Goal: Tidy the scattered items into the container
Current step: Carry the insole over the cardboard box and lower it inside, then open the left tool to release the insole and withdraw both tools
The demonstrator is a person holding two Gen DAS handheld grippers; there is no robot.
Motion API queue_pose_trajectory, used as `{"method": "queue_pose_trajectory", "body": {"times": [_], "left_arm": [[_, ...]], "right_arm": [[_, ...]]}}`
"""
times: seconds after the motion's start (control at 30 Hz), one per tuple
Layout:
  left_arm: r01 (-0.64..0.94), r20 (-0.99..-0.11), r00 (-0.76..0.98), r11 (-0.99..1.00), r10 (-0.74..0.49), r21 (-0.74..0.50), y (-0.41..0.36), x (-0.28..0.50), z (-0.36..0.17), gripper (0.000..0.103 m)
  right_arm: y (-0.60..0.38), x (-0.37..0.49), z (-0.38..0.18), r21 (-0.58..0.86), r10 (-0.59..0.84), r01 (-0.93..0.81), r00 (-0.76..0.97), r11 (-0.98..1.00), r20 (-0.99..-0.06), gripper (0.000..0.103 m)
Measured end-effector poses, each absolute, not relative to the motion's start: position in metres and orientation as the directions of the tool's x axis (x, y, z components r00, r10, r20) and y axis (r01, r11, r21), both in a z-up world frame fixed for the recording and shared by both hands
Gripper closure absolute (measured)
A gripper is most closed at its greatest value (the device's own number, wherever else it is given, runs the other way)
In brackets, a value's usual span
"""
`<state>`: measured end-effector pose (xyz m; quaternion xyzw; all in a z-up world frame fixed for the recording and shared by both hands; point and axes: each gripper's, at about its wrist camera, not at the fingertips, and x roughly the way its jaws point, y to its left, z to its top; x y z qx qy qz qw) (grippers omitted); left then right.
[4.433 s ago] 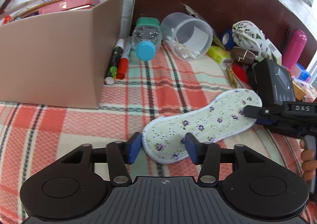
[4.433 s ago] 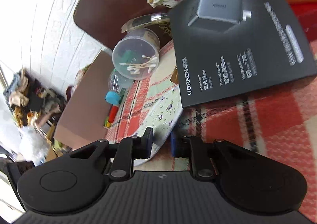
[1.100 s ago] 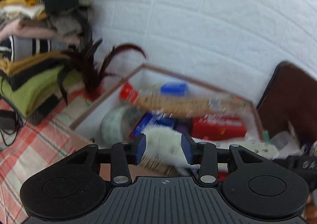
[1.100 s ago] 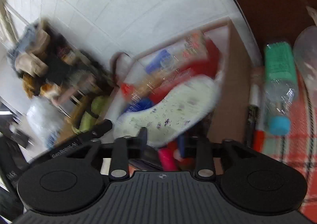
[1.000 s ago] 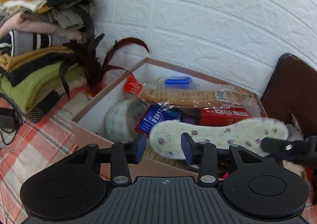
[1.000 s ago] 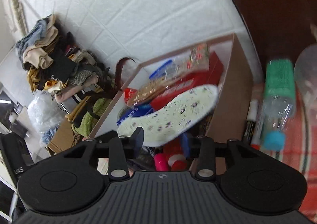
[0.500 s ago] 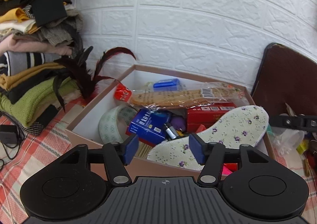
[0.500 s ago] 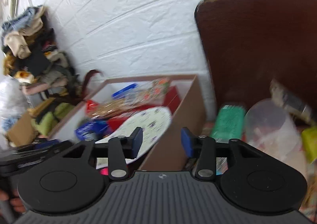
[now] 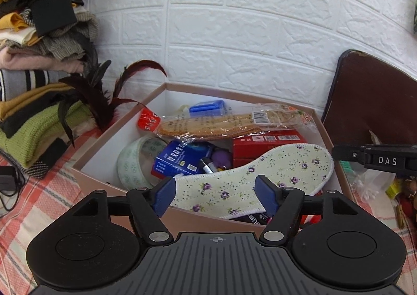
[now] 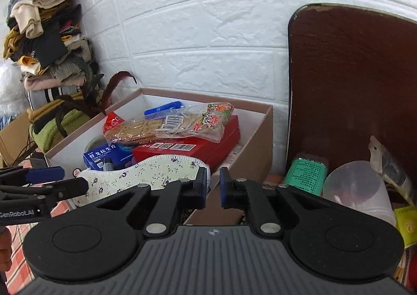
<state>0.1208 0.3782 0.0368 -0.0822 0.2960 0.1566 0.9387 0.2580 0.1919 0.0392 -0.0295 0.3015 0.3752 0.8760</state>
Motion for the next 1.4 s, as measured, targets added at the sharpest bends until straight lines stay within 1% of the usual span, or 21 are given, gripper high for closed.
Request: {"method": "queue_pose_trajectory", "body": {"times": [0.1,0.13,0.2,0.27,0.3,0.37,0.43,0.47,0.5,0.53,0.57,0.6,0.63,0.7,0.87,0.93,1.17,1.4], "left_arm": [[-0.336,-0.588,0.77,0.941,0.247,-0.046,0.375,0.125,0.033,0.023],[-0.334,-0.591,0.768,0.942,0.248,-0.04,0.374,0.127,0.032,0.023],[-0.333,-0.591,0.764,0.943,0.26,-0.016,0.37,0.127,0.032,0.023],[-0.331,-0.59,0.76,0.944,0.272,0.008,0.366,0.127,0.031,0.023],[-0.33,-0.59,0.758,0.944,0.278,0.02,0.364,0.127,0.031,0.022],[-0.327,-0.589,0.754,0.944,0.289,0.044,0.36,0.127,0.031,0.021],[-0.325,-0.588,0.751,0.943,0.301,0.068,0.356,0.127,0.03,0.017],[-0.326,-0.586,0.749,0.942,0.309,0.081,0.354,0.126,0.031,0.014],[-0.335,-0.576,0.75,0.938,0.325,0.093,0.351,0.124,0.034,0.012],[-0.344,-0.566,0.751,0.933,0.341,0.105,0.349,0.121,0.037,0.009],[-0.353,-0.556,0.751,0.928,0.356,0.117,0.346,0.118,0.041,0.005],[-0.363,-0.546,0.75,0.923,0.372,0.13,0.343,0.115,0.044,0.0],[-0.374,-0.538,0.746,0.916,0.391,0.147,0.34,0.113,0.047,0.0],[-0.394,-0.524,0.737,0.901,0.427,0.18,0.335,0.108,0.052,0.0],[-0.385,-0.542,0.724,0.902,0.426,0.194,0.321,0.098,0.059,0.0],[-0.381,-0.543,0.729,0.906,0.417,0.184,0.316,0.095,0.06,0.0],[-0.374,-0.556,0.734,0.916,0.39,0.149,0.301,0.087,0.065,0.0],[-0.374,-0.555,0.739,0.917,0.383,0.135,0.292,0.081,0.069,0.0]], "right_arm": [[0.196,0.25,0.042,0.141,0.658,-0.71,0.534,0.69,-0.532,0.093],[0.2,0.248,0.042,0.132,0.666,-0.729,0.516,0.671,-0.538,0.093],[0.213,0.246,0.036,0.123,0.672,-0.769,0.455,0.628,-0.584,0.092],[0.222,0.244,0.03,0.102,0.661,-0.787,0.432,0.609,-0.613,0.092],[0.226,0.242,0.027,0.092,0.655,-0.795,0.422,0.6,-0.627,0.089],[0.228,0.241,0.028,0.075,0.649,-0.807,0.412,0.586,-0.64,0.087],[0.221,0.239,0.034,0.116,0.675,-0.805,0.398,0.582,-0.621,0.087],[0.216,0.238,0.038,0.134,0.691,-0.803,0.398,0.58,-0.604,0.08],[0.212,0.236,0.043,0.138,0.698,-0.802,0.405,0.582,-0.591,0.063],[0.207,0.233,0.048,0.14,0.704,-0.8,0.412,0.583,-0.578,0.052],[0.203,0.23,0.052,0.132,0.707,-0.802,0.42,0.582,-0.569,0.034],[0.2,0.227,0.057,0.123,0.71,-0.804,0.428,0.582,-0.56,0.025],[0.197,0.223,0.06,0.107,0.711,-0.814,0.426,0.571,-0.559,0.021],[0.193,0.215,0.065,0.068,0.706,-0.831,0.423,0.553,-0.568,0.0],[0.186,0.195,0.07,-0.048,0.662,-0.858,0.428,0.511,-0.615,0.0],[0.18,0.188,0.071,-0.085,0.647,-0.855,0.449,0.512,-0.616,0.0],[0.163,0.179,0.082,-0.073,0.652,-0.86,0.436,0.506,-0.621,0.0],[0.155,0.171,0.081,-0.096,0.635,-0.865,0.432,0.492,-0.64,0.0]]}}
